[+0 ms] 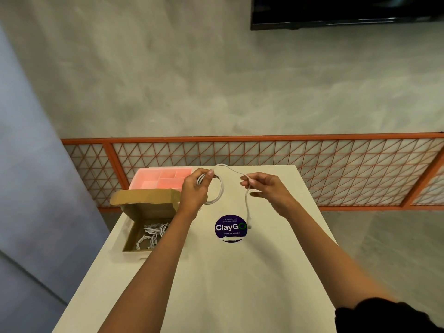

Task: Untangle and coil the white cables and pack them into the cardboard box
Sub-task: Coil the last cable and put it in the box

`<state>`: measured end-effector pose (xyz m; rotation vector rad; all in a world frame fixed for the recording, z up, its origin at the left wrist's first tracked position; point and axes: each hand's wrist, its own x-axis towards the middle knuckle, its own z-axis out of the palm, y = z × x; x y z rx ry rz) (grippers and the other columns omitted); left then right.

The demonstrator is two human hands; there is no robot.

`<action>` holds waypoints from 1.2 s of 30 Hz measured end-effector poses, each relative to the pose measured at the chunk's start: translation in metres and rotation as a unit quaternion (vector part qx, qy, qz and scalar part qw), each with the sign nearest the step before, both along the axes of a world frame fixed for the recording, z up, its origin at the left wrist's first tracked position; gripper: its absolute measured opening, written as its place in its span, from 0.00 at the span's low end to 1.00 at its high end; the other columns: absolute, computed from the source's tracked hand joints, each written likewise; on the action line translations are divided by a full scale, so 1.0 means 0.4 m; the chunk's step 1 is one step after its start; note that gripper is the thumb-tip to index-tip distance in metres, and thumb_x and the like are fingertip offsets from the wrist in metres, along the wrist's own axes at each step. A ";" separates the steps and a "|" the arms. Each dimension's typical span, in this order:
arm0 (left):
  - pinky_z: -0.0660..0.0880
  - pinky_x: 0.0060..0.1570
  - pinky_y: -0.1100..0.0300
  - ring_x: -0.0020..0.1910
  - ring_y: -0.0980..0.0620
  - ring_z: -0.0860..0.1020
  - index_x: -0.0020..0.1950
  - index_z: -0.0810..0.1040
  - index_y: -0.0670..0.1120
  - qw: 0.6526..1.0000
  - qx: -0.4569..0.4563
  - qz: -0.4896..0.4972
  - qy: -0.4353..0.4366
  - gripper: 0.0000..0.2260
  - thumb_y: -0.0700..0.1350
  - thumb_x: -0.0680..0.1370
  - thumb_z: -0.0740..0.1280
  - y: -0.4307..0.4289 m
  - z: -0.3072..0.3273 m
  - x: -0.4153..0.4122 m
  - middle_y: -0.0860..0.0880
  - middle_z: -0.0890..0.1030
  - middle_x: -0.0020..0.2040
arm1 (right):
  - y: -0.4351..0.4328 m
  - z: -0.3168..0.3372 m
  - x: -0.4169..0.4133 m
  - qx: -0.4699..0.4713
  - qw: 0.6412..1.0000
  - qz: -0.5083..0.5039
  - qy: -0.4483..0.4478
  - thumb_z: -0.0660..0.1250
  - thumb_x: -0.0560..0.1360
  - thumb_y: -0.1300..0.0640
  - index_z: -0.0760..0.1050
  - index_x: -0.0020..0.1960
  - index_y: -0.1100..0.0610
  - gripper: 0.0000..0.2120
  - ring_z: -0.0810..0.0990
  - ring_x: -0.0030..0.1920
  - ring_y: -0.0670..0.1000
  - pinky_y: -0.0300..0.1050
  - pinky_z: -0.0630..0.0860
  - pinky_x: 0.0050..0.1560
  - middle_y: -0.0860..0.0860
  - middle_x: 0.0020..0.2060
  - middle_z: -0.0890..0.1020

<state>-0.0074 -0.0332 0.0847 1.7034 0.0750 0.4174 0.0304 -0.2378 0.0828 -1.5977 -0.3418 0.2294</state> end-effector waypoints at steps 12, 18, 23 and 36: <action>0.59 0.24 0.64 0.24 0.56 0.61 0.50 0.78 0.45 0.995 -0.032 -0.099 0.002 0.09 0.50 0.80 0.63 -0.032 -0.006 -0.008 0.53 0.67 0.28 | 0.076 0.032 0.037 0.201 0.968 -0.148 0.011 0.58 0.80 0.66 0.74 0.56 0.67 0.09 0.80 0.40 0.49 0.35 0.80 0.42 0.56 0.42 0.79; 0.59 0.24 0.64 0.24 0.56 0.61 0.50 0.78 0.45 0.993 -0.036 -0.112 0.001 0.10 0.51 0.79 0.64 -0.028 -0.006 -0.006 0.52 0.67 0.29 | 0.091 0.042 0.034 0.246 0.955 -0.146 0.078 0.57 0.80 0.67 0.75 0.50 0.65 0.08 0.80 0.40 0.50 0.35 0.80 0.42 0.56 0.41 0.78; 0.59 0.22 0.65 0.22 0.57 0.63 0.50 0.77 0.46 0.996 -0.034 -0.088 -0.001 0.08 0.49 0.80 0.63 -0.034 0.004 -0.006 0.55 0.70 0.27 | 0.118 0.043 -0.009 0.188 0.966 -0.103 0.148 0.59 0.79 0.69 0.73 0.53 0.68 0.06 0.83 0.32 0.47 0.34 0.80 0.37 0.59 0.39 0.79; 0.65 0.31 0.67 0.31 0.66 0.73 0.49 0.77 0.43 0.997 0.057 -0.041 -0.020 0.06 0.45 0.79 0.64 -0.019 -0.007 -0.004 0.56 0.77 0.36 | 0.114 0.076 -0.038 -0.099 0.980 0.091 0.143 0.69 0.75 0.53 0.75 0.60 0.62 0.17 0.78 0.50 0.49 0.52 0.79 0.55 0.55 0.49 0.81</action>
